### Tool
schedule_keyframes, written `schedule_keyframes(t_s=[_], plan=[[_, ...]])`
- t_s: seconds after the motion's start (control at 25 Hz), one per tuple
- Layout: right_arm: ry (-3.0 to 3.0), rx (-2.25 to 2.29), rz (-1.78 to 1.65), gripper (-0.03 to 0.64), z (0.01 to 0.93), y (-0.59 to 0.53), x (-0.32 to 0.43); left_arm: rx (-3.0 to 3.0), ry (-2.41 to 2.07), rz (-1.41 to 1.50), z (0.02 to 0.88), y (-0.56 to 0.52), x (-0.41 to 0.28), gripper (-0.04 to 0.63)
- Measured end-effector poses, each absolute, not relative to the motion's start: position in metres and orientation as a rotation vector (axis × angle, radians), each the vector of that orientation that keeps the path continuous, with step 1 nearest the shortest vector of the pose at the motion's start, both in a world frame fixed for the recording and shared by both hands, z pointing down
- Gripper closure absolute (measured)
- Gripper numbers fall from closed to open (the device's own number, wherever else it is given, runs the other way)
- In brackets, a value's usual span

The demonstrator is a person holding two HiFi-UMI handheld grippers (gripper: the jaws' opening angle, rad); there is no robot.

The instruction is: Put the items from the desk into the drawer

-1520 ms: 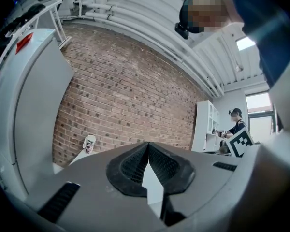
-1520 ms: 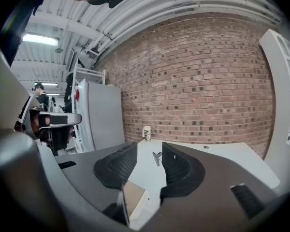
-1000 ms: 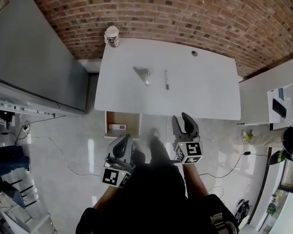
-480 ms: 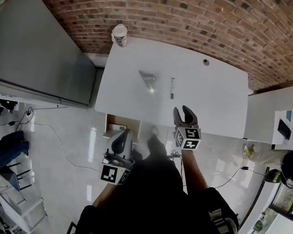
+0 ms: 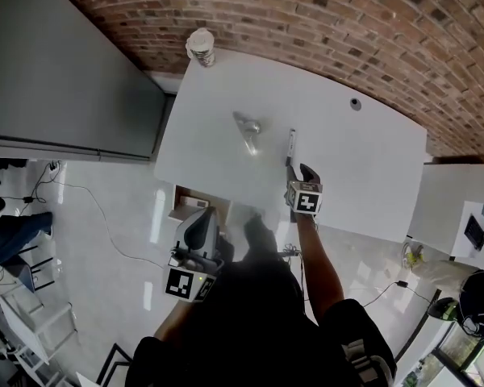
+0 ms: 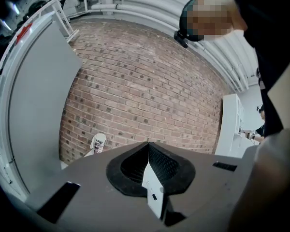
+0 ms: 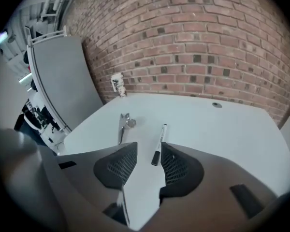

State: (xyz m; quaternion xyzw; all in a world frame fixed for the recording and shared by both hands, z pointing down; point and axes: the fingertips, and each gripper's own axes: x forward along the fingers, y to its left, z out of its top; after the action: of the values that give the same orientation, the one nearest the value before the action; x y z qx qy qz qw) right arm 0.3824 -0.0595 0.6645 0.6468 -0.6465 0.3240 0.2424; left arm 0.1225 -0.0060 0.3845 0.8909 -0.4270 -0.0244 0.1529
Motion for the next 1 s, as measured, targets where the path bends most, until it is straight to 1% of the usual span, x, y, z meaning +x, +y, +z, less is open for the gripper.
schedule_keyframes(t_s=[0.4, 0.76, 0.88, 0.96, 1.0], plan=[[-1.667, 1.638, 1.057, 0.479, 0.741, -0.075, 0.387, 2.495, -1.299, -0.052, 0.398, -0.025, 0.131, 0.591], [-1.58, 1.59, 1.069, 0.48, 0.775, -0.075, 0.395, 2.46, -1.334, -0.04, 0.398, -0.03, 0.133, 0.591], [-1.559, 1.589, 1.038, 0.506, 0.775, -0.075, 0.399, 2.439, -1.354, -0.003, 0.404, -0.028, 0.13, 0.591], [-1.56, 1.595, 1.021, 0.541, 0.775, -0.075, 0.401, 2.442, -1.361, -0.03, 0.4, -0.028, 0.129, 0.591], [-1.566, 1.595, 1.017, 0.546, 0.776, -0.075, 0.402, 2.446, -1.364, -0.042, 0.398, -0.028, 0.129, 0.591]])
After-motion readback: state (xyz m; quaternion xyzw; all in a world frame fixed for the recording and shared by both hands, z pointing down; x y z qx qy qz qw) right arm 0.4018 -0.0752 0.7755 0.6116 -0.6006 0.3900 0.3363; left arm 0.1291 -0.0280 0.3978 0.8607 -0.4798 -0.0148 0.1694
